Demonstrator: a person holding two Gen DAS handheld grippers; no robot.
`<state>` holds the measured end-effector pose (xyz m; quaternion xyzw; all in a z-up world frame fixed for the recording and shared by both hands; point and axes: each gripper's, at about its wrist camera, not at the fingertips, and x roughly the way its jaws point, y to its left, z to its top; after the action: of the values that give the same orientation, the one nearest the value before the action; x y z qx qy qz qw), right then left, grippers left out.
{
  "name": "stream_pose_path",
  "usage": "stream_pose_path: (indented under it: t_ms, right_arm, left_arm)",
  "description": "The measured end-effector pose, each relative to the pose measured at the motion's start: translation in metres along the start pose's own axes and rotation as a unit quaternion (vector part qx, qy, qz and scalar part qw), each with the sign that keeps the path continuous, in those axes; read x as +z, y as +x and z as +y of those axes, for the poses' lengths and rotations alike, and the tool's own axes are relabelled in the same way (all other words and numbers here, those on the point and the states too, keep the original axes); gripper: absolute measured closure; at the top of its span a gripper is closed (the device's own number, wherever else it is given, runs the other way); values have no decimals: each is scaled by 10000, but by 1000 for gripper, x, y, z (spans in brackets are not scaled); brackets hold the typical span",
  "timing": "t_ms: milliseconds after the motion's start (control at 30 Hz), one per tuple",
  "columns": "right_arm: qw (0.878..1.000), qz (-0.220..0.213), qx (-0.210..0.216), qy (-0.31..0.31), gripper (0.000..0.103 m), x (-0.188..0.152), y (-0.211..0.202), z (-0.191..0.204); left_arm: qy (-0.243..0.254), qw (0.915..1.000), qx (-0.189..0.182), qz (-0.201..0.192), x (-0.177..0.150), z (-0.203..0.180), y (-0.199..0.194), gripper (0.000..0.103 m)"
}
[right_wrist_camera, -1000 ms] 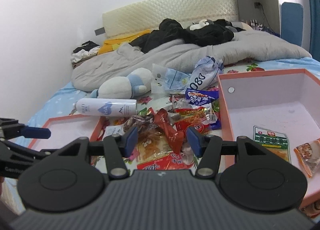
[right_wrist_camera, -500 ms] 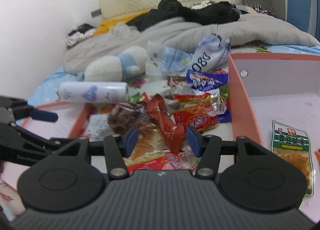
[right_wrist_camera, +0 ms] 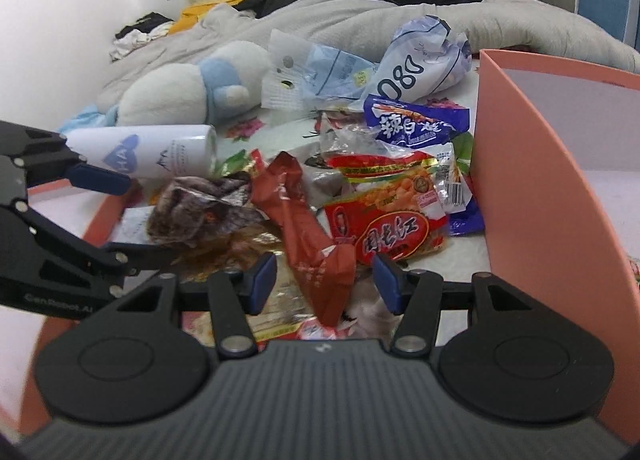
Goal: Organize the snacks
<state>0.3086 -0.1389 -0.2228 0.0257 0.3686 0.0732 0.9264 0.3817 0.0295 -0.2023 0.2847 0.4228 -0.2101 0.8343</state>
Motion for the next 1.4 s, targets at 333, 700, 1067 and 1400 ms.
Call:
stream_pose_path:
  t_ms: [333, 700, 1067, 1400]
  right_arm:
    - [9996, 244, 96, -90, 54, 1, 21, 4]
    - [9993, 118, 85, -338, 67, 1, -5, 14]
    - [9995, 46, 72, -311, 71, -18, -64, 13]
    - [9995, -185, -60, -248, 71, -44, -139, 3]
  left_arm:
    - [-188, 9997, -35, 163, -4, -1, 19, 46]
    - [-980, 9951, -47, 83, -13, 2, -16, 61]
    - [-2484, 9685, 147, -112, -35, -14, -88, 61]
    - [-3465, 9371, 21, -417, -65, -53, -139, 64]
